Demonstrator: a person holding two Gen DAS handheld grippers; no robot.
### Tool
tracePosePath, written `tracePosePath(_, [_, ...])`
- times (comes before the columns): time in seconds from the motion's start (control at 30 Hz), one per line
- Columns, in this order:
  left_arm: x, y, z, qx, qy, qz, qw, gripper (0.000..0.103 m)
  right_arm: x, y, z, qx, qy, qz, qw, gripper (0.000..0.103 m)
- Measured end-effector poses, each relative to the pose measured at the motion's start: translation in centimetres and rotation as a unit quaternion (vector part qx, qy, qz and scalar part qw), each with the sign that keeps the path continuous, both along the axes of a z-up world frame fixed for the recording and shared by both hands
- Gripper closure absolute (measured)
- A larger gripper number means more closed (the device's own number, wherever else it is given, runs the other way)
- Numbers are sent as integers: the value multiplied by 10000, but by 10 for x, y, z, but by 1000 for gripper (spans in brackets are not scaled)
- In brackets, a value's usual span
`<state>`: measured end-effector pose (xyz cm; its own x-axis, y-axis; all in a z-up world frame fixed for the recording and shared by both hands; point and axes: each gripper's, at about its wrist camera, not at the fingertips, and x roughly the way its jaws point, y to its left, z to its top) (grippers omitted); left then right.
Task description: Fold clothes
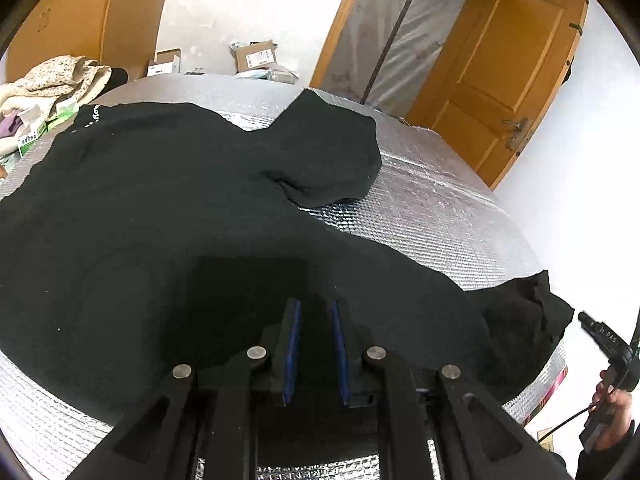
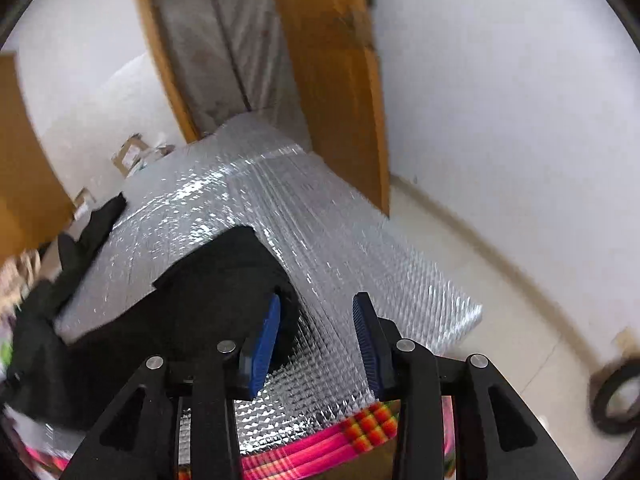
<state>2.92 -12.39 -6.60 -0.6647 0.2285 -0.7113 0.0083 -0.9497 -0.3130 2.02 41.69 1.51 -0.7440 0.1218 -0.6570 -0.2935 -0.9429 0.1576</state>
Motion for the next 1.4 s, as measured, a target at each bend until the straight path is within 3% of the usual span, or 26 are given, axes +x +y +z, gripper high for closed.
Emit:
tracePosePath(0.13, [1,0,0,-14,-10,1,10000,87,-5,-31,7,457,109,929,9946,63])
tracePosePath(0.27, [1,0,0,-27,-20,2,10000,87,-24,-68,-18,709,-430,2026,9757,63])
tracePosePath(0.37, [2,-1,0,-39,-29,17,10000,87,-33,-66,-35,580,-751,2075,9736,64])
tracePosePath(0.4, [2,-2,-1,-41,-33,23,10000,87,-33,-61,-34,460,-721,2023,9756,64])
tracePosePath(0.43, [1,-2,-1,-38,-35,23,10000,87,-33,-55,-33,339,-690,1971,9774,79])
tracePosePath(0.47, [1,-2,-1,-34,-38,22,10000,87,-33,-49,-31,219,-650,1912,9792,102])
tracePosePath(0.63, [-1,-2,-3,-18,-50,20,10000,87,-22,-6,-5,-238,-92,1318,9910,101])
tracePosePath(0.77, [-2,-2,-4,-3,-53,16,10000,87,-1,46,16,-320,314,37,9990,100])
tracePosePath(0.87, [-3,0,-2,27,23,9,10000,87,14,78,24,-267,417,-960,9942,93])
tracePosePath(0.97, [-3,0,2,78,141,9,9999,87,19,77,25,-200,372,-1057,9935,80])
tracePosePath(1.03, [-4,2,4,73,205,-10,9998,87,12,54,27,-37,382,-492,9980,73])
tracePosePath(1.1, [-5,5,6,-10,223,-45,9997,87,-5,15,19,118,142,532,9984,67])
tracePosePath(1.23, [-5,8,1,-168,102,-104,9998,87,-34,-56,-9,238,-387,1997,9788,67])
tracePosePath(1.4, [-5,0,-13,-419,-243,41,9988,87,-68,-122,-26,368,-559,2901,9547,68])
